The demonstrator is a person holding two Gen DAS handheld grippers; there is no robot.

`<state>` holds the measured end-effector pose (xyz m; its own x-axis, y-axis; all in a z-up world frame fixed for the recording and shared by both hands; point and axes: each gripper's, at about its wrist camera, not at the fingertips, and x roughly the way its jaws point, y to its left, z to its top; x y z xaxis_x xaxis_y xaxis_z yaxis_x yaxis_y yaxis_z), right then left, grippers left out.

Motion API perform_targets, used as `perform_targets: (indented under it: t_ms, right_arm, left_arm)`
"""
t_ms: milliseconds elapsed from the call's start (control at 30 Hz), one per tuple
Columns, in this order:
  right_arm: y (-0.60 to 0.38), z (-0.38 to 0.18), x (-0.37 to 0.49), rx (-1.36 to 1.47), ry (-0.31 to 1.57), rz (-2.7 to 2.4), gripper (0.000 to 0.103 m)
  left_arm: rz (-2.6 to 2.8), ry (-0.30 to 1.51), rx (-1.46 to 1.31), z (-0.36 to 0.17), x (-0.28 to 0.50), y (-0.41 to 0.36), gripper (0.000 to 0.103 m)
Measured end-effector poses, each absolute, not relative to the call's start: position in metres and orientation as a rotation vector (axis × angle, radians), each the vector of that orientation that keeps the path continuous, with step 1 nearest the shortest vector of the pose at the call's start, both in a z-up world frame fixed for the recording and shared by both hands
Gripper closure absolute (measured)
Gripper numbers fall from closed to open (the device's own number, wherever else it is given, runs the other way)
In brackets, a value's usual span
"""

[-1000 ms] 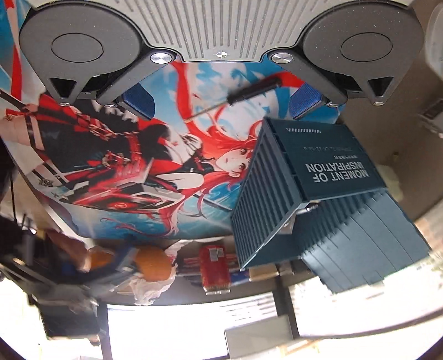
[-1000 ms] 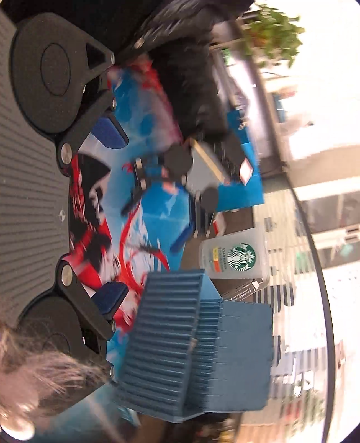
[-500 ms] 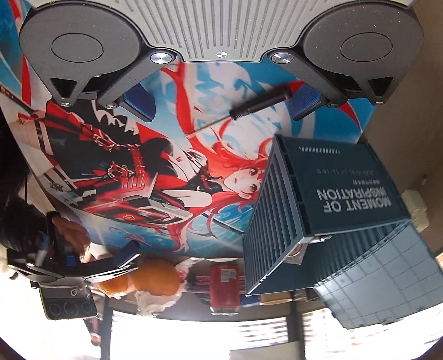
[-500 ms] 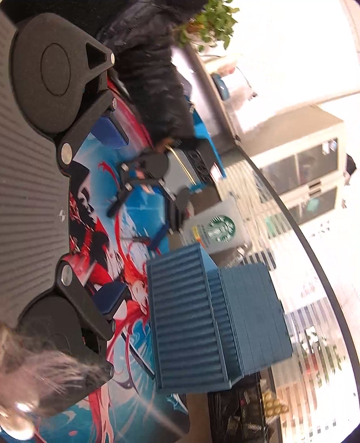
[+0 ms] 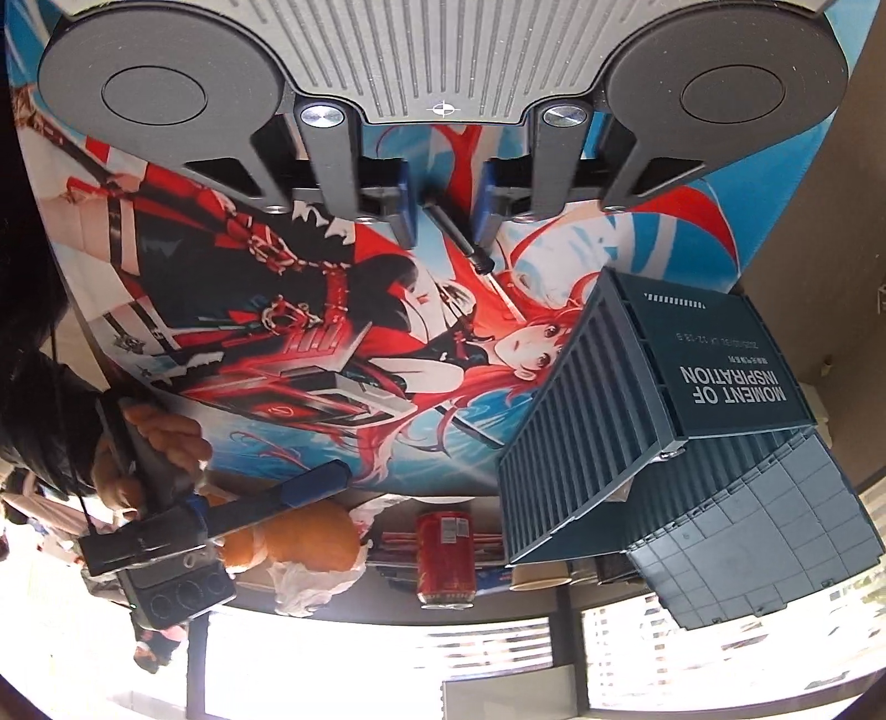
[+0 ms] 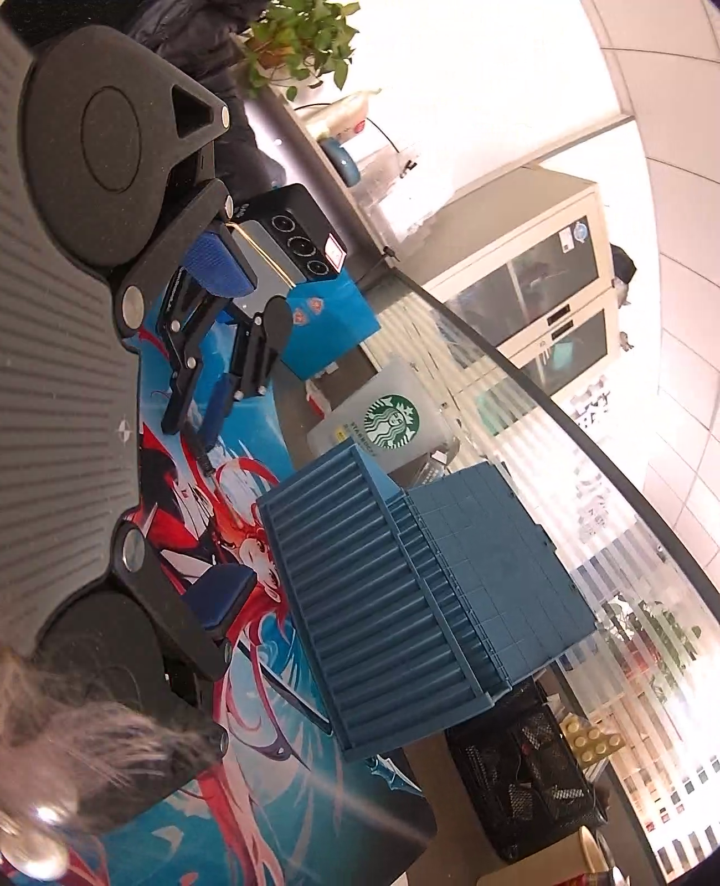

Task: Organize rigid objects
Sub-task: 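Lower the left gripper onto the black-handled screwdriver and grasp it, then carry the screwdriver with the left gripper into the blue crate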

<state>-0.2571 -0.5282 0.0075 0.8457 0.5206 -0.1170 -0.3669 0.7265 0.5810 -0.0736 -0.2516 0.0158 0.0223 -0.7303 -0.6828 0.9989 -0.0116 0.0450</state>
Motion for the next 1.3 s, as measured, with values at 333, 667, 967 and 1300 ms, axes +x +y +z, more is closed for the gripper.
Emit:
perform_targets:
  t_ms: [333,667,967,1300]
  right_arm:
    - [-0.532,0.002,-0.261,0.614,0.299,0.533,0.0]
    - [-0.538,0.001,-0.264,0.648,0.273,0.571,0.0]
    - [-0.54,-0.001,-0.264,0.668,0.264,0.586,0.0]
    - [-0.542,-0.001,-0.266,0.683,0.256,0.603,0.0]
  left_arm:
    - [-1.356,0.552,0.608,0.016,-0.086,-0.257,0.095]
    - [-1.36,0.472,0.599,0.057,-0.101,-0.255,0.095]
    - [-1.333,0.338,0.592,0.115,-0.083,-0.274,0.095]
    - [-1.275,0.378,0.562,0.123,-0.029,-0.325,0.095]
